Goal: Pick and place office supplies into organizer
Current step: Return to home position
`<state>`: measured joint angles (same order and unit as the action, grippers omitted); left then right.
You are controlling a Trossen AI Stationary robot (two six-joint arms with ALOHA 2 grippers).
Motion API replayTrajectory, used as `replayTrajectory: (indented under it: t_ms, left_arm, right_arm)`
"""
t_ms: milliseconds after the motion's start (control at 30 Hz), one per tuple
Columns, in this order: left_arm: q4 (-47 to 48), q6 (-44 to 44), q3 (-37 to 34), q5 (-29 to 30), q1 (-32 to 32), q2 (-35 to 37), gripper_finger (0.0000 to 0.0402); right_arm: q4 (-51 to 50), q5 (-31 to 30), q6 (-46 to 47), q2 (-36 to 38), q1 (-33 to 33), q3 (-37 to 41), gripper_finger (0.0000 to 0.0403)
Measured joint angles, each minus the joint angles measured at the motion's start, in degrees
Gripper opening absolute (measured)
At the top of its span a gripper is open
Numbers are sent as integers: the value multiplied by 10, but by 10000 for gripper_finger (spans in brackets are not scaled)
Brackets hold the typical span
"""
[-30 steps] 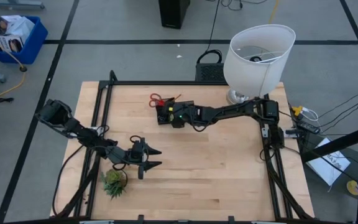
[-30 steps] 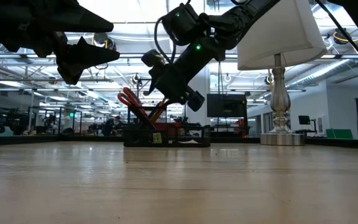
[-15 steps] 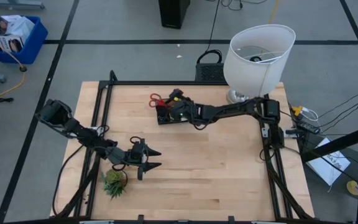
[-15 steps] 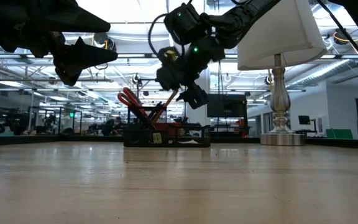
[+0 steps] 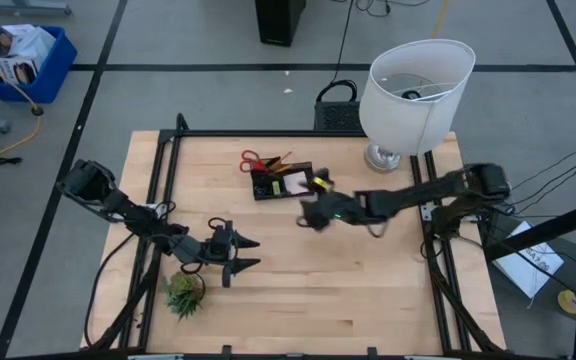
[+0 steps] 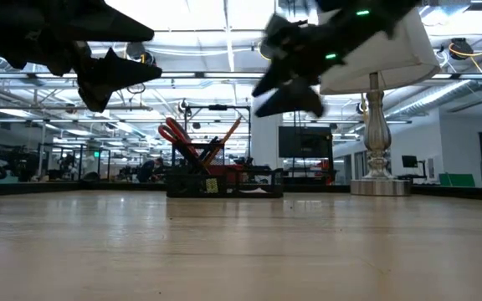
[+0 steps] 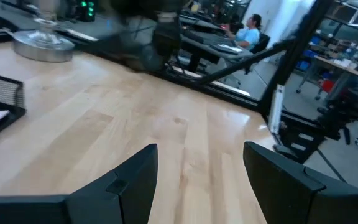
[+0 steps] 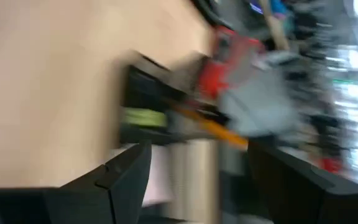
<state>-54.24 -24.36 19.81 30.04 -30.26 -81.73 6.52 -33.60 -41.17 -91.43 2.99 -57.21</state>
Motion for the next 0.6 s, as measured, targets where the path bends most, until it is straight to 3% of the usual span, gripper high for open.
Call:
replayTrajectory:
  t_ms: [200, 300, 467, 600]
  left_arm:
    - [2, -16, 0, 19, 28, 0, 244]
    - [-1, 7, 0, 9, 34, 0, 244]
    - [-1, 62, 0, -73, 59, 43, 244]
    - [2, 129, 0, -195, 65, 99, 244]
  right_arm:
    - [50, 194, 267, 128, 36, 135, 260]
    - [92, 281, 338, 188, 52, 199, 263]
    - [138, 276, 409, 292, 90, 294, 264]
    - [168, 273, 443, 359, 125, 355, 261]
